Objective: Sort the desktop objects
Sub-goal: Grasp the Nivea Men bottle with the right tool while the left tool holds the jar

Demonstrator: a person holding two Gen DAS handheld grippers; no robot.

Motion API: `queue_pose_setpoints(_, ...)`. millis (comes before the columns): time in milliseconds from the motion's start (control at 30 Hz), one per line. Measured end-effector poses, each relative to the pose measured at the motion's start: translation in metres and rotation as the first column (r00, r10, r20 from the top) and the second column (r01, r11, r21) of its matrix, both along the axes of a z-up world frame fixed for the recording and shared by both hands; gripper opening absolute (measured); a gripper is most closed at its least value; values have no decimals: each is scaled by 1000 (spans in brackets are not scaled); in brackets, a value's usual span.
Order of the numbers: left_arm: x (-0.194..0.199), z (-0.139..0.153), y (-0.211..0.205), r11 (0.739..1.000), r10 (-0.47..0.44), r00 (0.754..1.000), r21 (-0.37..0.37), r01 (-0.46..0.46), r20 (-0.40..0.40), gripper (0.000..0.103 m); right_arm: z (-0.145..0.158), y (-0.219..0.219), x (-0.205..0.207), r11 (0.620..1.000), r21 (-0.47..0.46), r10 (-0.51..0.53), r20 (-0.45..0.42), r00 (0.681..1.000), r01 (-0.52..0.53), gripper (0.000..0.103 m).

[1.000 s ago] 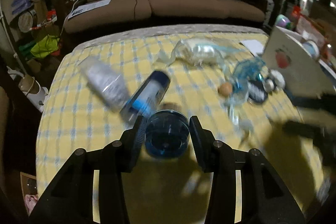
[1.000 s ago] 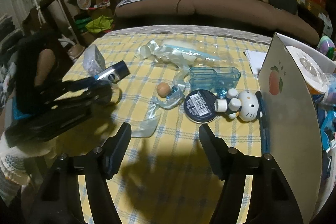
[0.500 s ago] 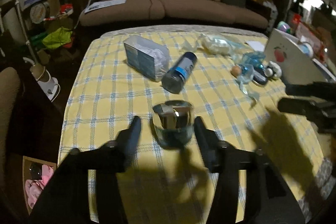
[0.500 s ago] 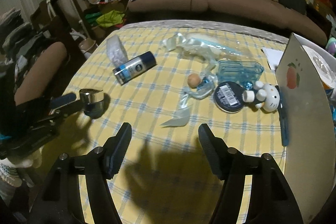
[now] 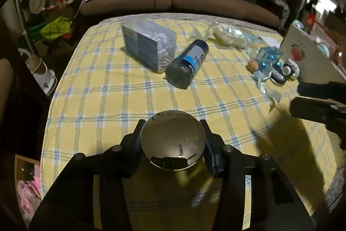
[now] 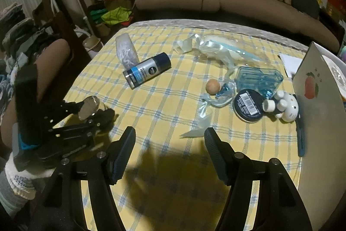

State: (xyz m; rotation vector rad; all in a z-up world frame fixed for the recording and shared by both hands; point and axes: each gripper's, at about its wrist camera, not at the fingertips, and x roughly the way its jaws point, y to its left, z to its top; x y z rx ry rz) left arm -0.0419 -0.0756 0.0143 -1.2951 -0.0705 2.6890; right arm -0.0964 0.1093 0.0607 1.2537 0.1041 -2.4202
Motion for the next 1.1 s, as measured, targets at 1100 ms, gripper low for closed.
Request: queue_pose_setpoints(1100, -3, 23, -29, 993, 43, 997, 104, -50, 65, 45, -34, -95, -131, 999, 27, -48, 207, 977, 43, 36)
